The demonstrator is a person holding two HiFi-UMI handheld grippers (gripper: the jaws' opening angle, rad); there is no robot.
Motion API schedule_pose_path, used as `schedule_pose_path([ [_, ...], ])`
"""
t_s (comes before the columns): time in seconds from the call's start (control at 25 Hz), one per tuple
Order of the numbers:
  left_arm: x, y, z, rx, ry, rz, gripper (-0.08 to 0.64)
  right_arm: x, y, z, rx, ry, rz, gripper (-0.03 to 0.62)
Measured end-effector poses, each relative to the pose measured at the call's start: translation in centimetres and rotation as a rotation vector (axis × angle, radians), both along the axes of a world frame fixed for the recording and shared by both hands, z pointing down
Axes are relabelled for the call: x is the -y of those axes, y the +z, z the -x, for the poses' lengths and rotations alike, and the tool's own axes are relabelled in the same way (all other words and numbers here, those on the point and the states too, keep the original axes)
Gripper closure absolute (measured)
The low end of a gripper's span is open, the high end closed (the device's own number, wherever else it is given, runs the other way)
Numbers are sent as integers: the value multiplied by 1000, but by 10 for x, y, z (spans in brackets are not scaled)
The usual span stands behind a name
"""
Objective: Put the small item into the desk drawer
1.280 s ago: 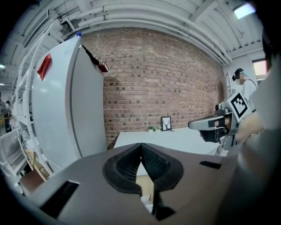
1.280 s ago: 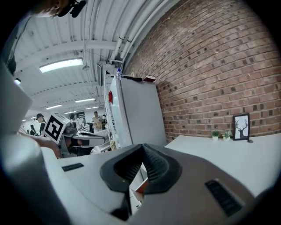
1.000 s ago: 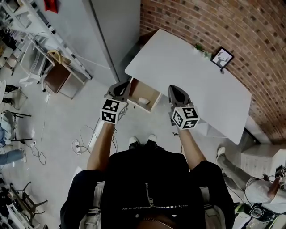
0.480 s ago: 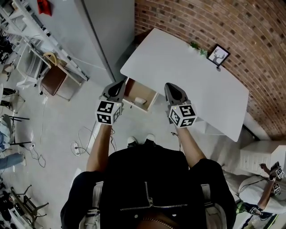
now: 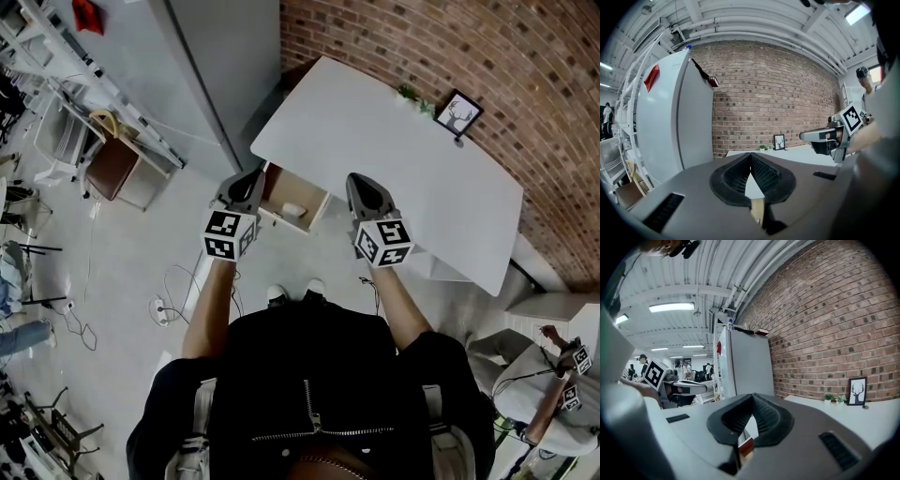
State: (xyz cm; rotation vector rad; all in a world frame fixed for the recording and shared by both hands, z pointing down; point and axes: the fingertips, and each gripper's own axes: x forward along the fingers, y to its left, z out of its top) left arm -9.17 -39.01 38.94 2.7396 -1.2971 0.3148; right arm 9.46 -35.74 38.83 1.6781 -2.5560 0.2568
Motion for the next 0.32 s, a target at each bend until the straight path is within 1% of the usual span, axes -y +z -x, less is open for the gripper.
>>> schedule_pose_path([
  [0.32, 5, 1, 3, 1, -7, 5, 538, 5, 1, 4, 5, -8, -1, 592],
])
